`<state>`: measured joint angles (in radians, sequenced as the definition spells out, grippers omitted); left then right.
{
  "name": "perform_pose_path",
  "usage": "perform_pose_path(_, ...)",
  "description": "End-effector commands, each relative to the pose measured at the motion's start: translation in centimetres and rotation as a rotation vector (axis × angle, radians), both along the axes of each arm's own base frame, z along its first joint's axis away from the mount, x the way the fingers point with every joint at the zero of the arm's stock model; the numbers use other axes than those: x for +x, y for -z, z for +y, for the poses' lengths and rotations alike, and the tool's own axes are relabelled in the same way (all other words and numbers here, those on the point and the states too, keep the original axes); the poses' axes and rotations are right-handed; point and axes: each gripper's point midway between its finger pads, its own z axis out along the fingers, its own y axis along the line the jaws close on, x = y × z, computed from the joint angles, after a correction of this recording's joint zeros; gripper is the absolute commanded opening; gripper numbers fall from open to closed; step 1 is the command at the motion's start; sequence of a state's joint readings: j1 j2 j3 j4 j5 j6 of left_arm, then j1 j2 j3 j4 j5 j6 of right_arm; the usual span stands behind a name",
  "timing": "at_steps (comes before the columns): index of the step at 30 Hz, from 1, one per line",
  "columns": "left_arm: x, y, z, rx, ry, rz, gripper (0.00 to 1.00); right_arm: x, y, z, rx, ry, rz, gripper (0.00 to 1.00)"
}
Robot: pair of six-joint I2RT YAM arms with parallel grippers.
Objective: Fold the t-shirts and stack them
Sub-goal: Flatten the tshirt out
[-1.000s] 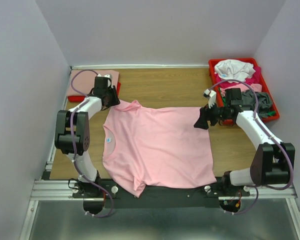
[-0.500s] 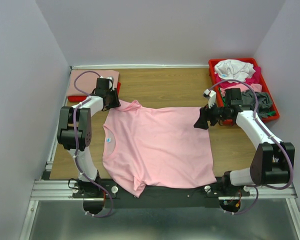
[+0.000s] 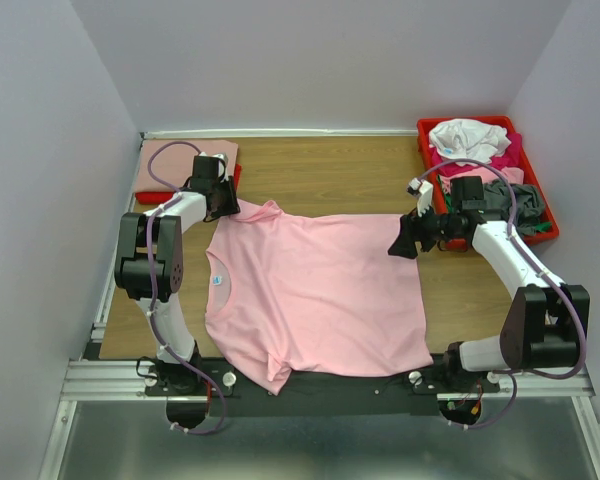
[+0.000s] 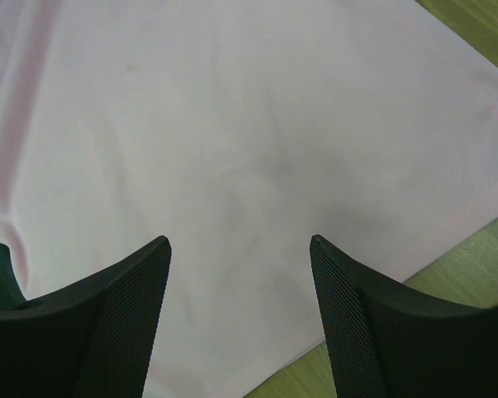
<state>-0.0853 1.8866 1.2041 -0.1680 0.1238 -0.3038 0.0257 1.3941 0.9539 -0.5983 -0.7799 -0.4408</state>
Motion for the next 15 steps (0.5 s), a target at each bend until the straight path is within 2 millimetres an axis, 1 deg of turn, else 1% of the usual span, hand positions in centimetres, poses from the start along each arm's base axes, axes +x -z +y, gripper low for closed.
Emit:
perform_pose_path(1,-0.1,0.1,0.6,0.031,-0.008,0.012,0.44,-0.1,0.6,-0.1,0.0,0.009,0.013,0.75)
perform_pose_path(4,-0.3,0.7,0.6,0.028,-0.006,0.026,0.44,0.0,0.5,-0.2,0.002,0.01,0.01,0.75)
perform_pose_path(15,-0.4,1.5,0.4,0.016,0.002,0.044,0.44,0.0,0.3,-0.3,0.006,0.012,0.004,0.75)
